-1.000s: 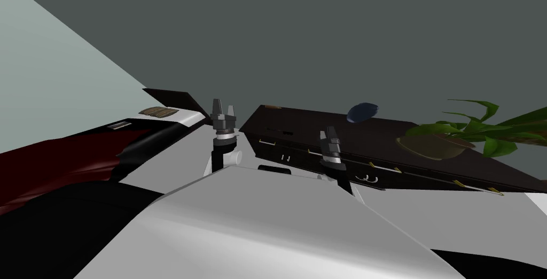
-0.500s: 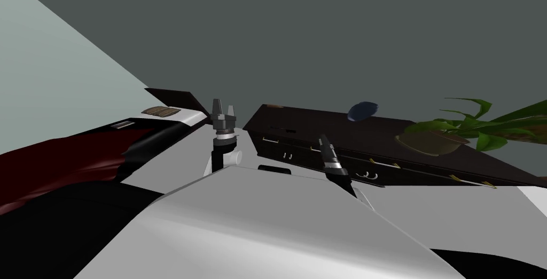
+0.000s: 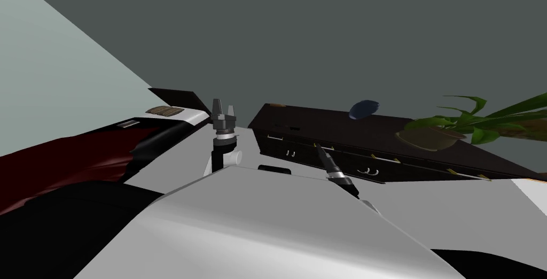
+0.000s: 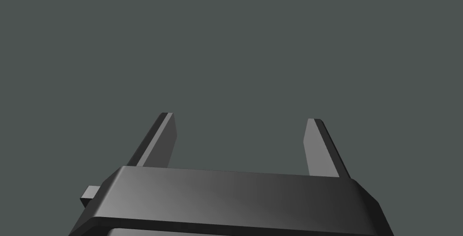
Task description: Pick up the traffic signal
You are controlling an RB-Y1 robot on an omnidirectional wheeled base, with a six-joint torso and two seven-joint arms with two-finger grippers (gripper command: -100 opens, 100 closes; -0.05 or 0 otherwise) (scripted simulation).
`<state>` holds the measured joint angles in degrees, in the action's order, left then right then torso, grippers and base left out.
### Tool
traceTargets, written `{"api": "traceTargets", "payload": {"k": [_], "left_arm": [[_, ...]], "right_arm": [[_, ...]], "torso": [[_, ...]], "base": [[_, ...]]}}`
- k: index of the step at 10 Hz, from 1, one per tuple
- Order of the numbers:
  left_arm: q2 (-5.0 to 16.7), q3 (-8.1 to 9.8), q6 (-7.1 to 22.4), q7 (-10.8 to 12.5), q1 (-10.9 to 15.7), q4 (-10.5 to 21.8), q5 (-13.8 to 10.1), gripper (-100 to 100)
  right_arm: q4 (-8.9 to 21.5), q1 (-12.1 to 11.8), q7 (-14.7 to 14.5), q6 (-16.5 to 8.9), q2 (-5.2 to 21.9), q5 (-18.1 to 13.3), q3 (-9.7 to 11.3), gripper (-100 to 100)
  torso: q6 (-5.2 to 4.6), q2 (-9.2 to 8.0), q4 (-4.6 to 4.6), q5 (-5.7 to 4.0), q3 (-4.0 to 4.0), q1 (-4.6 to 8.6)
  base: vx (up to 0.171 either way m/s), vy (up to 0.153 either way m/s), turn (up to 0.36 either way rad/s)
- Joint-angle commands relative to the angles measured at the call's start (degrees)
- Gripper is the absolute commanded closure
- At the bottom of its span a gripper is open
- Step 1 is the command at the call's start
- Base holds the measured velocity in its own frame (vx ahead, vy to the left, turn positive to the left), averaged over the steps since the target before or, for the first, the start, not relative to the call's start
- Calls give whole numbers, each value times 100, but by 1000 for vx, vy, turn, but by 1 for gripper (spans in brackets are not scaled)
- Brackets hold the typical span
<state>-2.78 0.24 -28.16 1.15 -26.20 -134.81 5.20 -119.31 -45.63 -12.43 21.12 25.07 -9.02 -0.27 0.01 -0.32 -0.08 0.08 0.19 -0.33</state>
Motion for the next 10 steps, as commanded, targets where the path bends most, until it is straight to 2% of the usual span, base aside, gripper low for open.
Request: {"api": "traceTargets", "payload": {"k": [1, 3, 4, 5, 6, 7, 9, 10], "left_arm": [[0, 0, 0, 0, 0, 0, 0, 0], [0, 0, 0, 0, 0, 0, 0, 0], [0, 0, 0, 0, 0, 0, 0, 0], [0, 0, 0, 0, 0, 0, 0, 0], [0, 0, 0, 0, 0, 0, 0, 0], [0, 0, 0, 0, 0, 0, 0, 0], [0, 0, 0, 0, 0, 0, 0, 0], [1, 1, 0, 0, -1, 0, 0, 0]], "right_arm": [[168, -89, -81, 0, 194, -74, -36, -100], [472, -466, -385, -211, 605, -413, -124, -100], [472, -497, -385, -211, 733, -413, -124, -100], [633, -698, -535, -317, 960, -585, -179, -100], [633, -698, -535, -317, 1005, -585, -179, -100], [798, -896, -681, -422, 1263, -756, -237, -100], [798, -896, -681, -422, 1278, -756, -237, -100], [965, -1087, -822, -524, 1541, -924, -301, -100]], "torso": [[0, 0, 0, 0, 0, 0], [-1, 7, 2, -2, -4, 8], [-1, -5, -1, 3, 2, -17], [0, 1, -1, 3, 0, -14], [0, 6, 1, 3, -3, -11], [1, 11, 2, 0, -6, 2], [0, 7, 1, 0, -3, 3], [1, 18, 3, -4, -9, 18]], "base": [[-51, 68, 4], [-82, 114, 20], [-77, 129, -8], [-60, 117, 24], [-53, 82, 12], [-75, 93, 41], [-47, 60, 4], [-37, 80, 61]]}}
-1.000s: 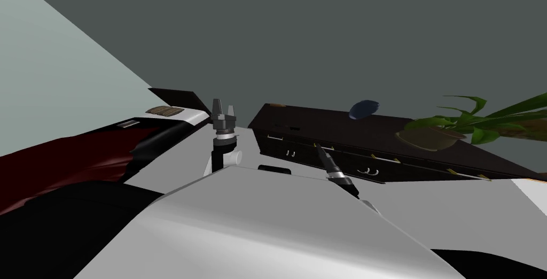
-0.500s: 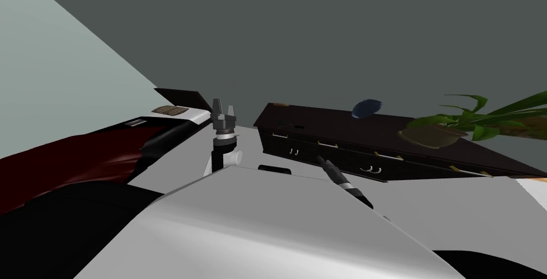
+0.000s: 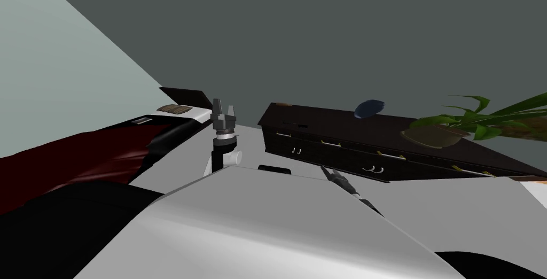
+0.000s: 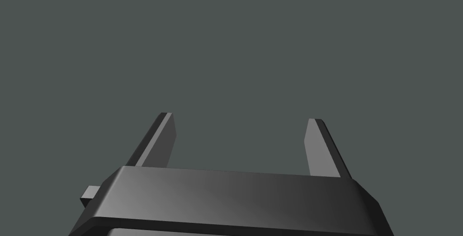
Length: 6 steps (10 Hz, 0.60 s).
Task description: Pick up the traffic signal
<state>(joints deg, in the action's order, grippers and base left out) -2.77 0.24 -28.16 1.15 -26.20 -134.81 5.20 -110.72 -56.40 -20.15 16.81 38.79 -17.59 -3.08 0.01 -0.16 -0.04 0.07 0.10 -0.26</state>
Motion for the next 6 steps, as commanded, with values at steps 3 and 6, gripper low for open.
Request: {"api": "traceTargets", "payload": {"k": [3, 6], "left_arm": [[0, 0, 0, 0, 0, 0, 0, 0], [0, 0, 0, 0, 0, 0, 0, 0]], "right_arm": [[276, -194, -183, -192, 453, -232, -88, -100], [619, -525, -421, -375, 997, -546, -235, -100]], "torso": [[1, -7, -2, 3, 4, -9], [0, 8, 1, 2, -4, -8]], "base": [[-54, 92, 31], [-23, 114, 64]]}}
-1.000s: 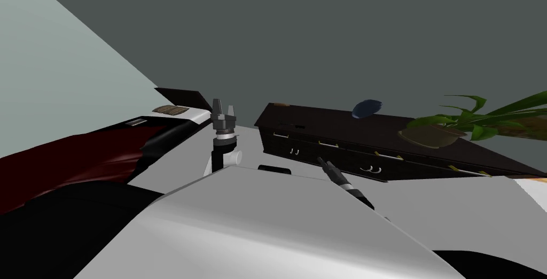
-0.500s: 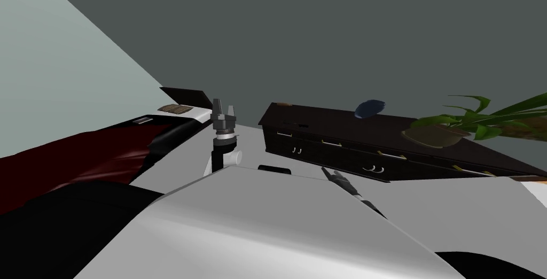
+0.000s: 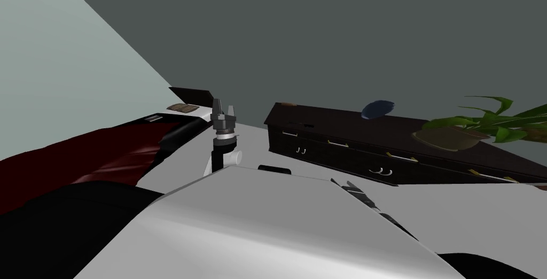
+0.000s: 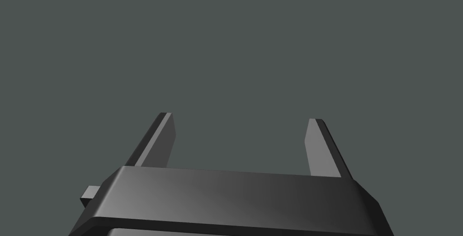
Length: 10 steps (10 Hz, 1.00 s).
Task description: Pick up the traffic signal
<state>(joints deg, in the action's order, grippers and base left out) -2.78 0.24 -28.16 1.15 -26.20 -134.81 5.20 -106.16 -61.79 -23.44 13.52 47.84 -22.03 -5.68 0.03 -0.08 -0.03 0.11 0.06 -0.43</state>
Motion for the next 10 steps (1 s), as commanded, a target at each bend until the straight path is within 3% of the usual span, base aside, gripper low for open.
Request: {"api": "traceTargets", "payload": {"k": [1, 3, 6, 8, 9, 10], "left_arm": [[0, 0, 0, 0, 0, 0, 0, 0], [0, 0, 0, 0, 0, 0, 0, 0], [0, 0, 0, 0, 0, 0, 0, 0], [0, 0, 0, 0, 0, 0, 0, 0], [0, 0, 0, 0, 0, 0, 0, 0], [0, 1, 0, 0, -1, -1, 0, 0]], "right_arm": [[163, 14, -92, -46, 92, -102, 25, -100], [506, -263, -288, -205, 487, -386, -134, -100], [675, -379, -368, -274, 860, -516, -217, -100], [1004, -568, -493, -393, 1297, -748, -390, -100], [1004, -568, -493, -393, 1323, -748, -390, -100], [1162, -641, -539, -443, 1538, -851, -479, -100]], "torso": [[0, 0, 0, 0, 0, 0], [1, -1, 0, -2, 1, 7], [1, 11, 2, 0, -6, 1], [3, 14, 3, -1, -8, 1], [4, 22, 4, 1, -12, -8], [-2, 20, 4, -1, -11, 6]], "base": [[-23, 105, 37], [-34, 133, 134], [5, 111, 74], [20, 146, 195], [28, 100, 54], [16, 109, 116]]}}
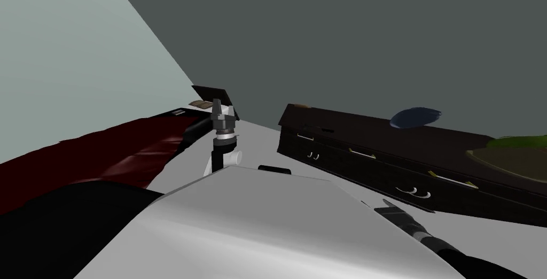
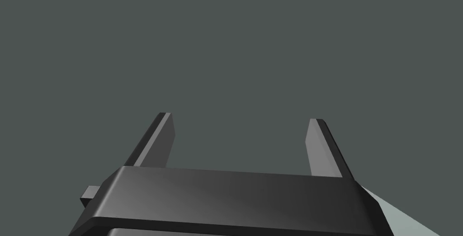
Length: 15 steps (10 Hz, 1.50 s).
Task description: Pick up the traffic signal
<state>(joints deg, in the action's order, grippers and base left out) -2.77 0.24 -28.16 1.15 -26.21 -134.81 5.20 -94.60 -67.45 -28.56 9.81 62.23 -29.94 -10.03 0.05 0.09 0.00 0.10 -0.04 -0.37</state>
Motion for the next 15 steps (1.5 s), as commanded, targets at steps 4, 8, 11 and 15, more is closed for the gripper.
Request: {"api": "traceTargets", "payload": {"k": [4, 8, 11, 15], "left_arm": [[0, 0, 0, 0, -1, 0, 0, 0], [0, 0, 0, 0, -1, -1, 0, 0], [1, 1, 0, 0, -2, -1, 0, 0], [2, 2, 0, 0, -3, -1, 0, 0]], "right_arm": [[576, -256, -119, -212, 830, -384, -392, -100], [1000, -308, -123, -275, 1348, -599, -665, -100], [1247, -293, -100, -281, 1697, -736, -776, -100], [1301, -274, -86, -260, 1855, -793, -758, -100]], "torso": [[2, 26, 6, 6, -15, -23], [-1, 42, 10, 3, -25, -12], [2, 78, 19, -3, -46, 13], [-4, 74, 18, -13, -44, 45]], "base": [[79, 165, 242], [135, 116, 244], [223, 48, 307], [191, -43, 178]]}}
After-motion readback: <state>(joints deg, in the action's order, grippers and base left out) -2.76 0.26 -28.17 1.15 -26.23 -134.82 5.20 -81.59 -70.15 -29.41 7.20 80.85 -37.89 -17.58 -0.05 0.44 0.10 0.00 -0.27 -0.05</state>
